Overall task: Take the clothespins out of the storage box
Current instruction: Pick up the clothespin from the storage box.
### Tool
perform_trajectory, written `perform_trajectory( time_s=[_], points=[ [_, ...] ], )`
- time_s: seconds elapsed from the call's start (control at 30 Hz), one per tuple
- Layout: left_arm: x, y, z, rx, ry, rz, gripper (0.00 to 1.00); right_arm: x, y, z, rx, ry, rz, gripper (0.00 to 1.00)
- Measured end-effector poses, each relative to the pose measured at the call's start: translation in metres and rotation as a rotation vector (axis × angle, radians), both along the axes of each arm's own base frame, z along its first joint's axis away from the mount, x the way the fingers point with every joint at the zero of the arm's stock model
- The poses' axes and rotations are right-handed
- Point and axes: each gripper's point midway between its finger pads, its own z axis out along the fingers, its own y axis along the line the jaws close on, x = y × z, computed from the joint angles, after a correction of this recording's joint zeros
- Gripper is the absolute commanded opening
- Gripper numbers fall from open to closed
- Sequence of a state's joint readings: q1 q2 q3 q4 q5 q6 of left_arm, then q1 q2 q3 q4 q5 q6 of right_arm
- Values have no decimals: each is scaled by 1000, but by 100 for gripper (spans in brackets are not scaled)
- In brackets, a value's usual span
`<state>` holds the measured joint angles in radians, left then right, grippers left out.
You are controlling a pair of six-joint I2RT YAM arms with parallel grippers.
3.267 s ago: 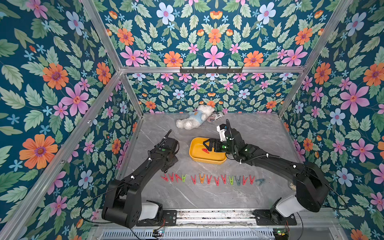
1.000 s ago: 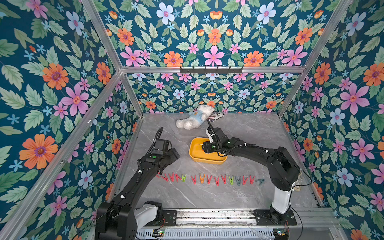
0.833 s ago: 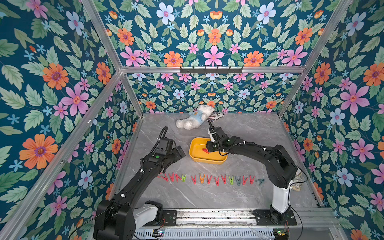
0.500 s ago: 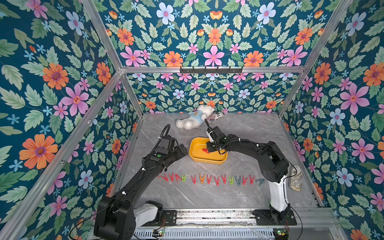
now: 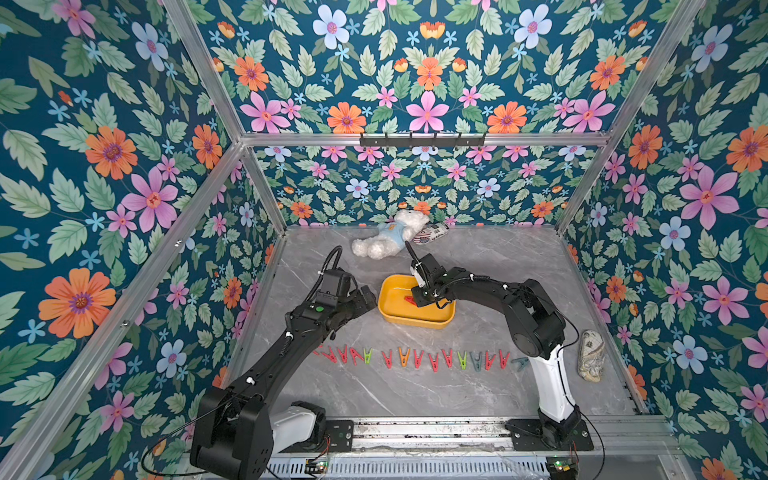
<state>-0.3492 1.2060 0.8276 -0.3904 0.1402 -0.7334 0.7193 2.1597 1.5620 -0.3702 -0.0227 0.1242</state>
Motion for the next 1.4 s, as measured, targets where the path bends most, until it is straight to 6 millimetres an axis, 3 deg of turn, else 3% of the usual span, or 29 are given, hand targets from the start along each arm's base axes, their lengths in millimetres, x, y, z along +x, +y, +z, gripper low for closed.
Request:
perform_trajectory(
  time_s=[0.37, 0.57, 0.77, 0.93, 1.13, 1.4],
  points=[
    [0, -1, -1, 1, 4, -5, 100, 2, 16, -2, -16, -30, 46, 36],
    [-2, 0, 1, 0, 0, -4, 100, 0, 21, -2, -20, -36, 60, 15],
    [-3, 1, 3, -3, -7, -4, 100, -7, 25, 2, -14, -37, 74, 7],
    [-5, 0, 3, -7, -7, -7, 100, -15, 27, 24, 18, -54, 68, 0],
    [-5, -4, 5, -24, -13, -23, 100, -30, 17, 50, 72, -54, 21, 0],
    [-3, -23, 9, -54, -19, -80, 100, -59, -16, 88, 168, -62, -108, 0]
  ],
)
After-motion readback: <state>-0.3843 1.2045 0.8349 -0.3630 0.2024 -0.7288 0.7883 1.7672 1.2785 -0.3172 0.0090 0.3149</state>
